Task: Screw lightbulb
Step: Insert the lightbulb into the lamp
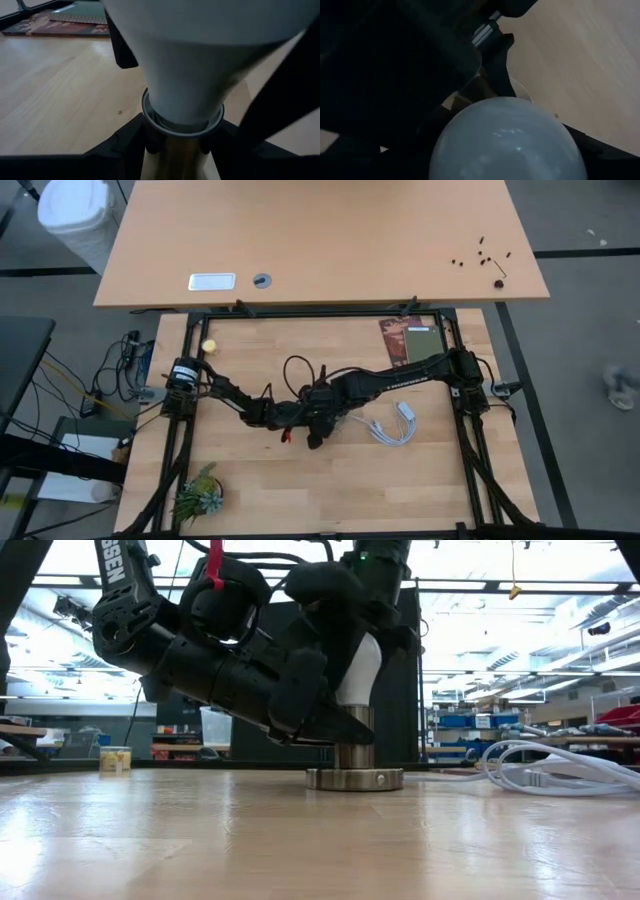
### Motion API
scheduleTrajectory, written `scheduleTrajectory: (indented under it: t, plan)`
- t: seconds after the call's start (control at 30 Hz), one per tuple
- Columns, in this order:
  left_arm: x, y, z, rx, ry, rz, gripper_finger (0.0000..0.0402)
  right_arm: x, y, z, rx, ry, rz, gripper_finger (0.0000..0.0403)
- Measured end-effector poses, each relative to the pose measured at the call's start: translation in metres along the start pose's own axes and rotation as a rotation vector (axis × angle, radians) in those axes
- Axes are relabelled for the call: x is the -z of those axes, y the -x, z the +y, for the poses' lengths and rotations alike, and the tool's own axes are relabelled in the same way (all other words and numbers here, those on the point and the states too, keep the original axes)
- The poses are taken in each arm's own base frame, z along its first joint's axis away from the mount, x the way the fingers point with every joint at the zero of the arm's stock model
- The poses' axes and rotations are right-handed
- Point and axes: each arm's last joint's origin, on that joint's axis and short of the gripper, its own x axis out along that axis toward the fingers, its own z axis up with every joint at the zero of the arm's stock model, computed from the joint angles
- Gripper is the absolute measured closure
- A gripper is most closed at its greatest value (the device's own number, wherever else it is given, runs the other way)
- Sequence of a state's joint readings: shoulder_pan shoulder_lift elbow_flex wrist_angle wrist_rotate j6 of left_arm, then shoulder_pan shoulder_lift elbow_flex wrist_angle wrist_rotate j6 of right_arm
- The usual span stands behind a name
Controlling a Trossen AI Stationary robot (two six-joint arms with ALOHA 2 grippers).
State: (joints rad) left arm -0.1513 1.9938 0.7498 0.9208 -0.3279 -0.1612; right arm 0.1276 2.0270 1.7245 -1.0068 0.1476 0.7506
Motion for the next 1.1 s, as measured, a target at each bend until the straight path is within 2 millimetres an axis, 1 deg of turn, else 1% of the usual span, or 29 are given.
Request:
scheduleTrajectory:
  t: [0.07,0.17,0.3,0.43,0.5,0.63,0.73,0.93,1.1]
  plan:
    - [0.000,0.000,0.000,-0.001,0.001,-0.001,0.0208,0.000,0.000,0.000,-0.003,0.008,-0.001,0.0130]
    - [0.000,0.000,0.000,-0.004,0.000,0.000,0.0208,0.000,0.000,0.000,-0.007,0.085,0.000,0.0129]
    - [0.000,0.000,0.000,-0.005,0.000,0.000,0.0208,-0.003,0.001,-0.002,-0.032,0.184,0.009,0.0108]
    - [0.000,0.000,0.000,-0.007,0.000,-0.004,0.0208,-0.007,0.005,-0.003,-0.109,0.353,0.043,0.0074]
    - [0.000,0.000,0.000,-0.007,0.001,-0.005,0.0208,-0.009,0.007,-0.002,-0.136,0.468,0.036,0.0056]
    - [0.000,0.000,0.000,-0.005,0.001,-0.004,0.0208,-0.011,0.012,0.000,-0.148,0.676,0.005,0.0023]
    - [0.000,0.000,0.000,-0.003,0.000,-0.001,0.0208,-0.011,0.013,0.000,-0.151,0.797,-0.009,0.0007]
    - [0.000,0.000,0.000,-0.004,-0.013,0.003,0.0208,-0.009,0.014,0.001,-0.136,1.049,-0.019,0.0007]
    - [0.001,0.000,0.000,-0.004,-0.018,0.008,0.0208,-0.003,0.015,0.005,-0.039,1.303,-0.035,0.0009]
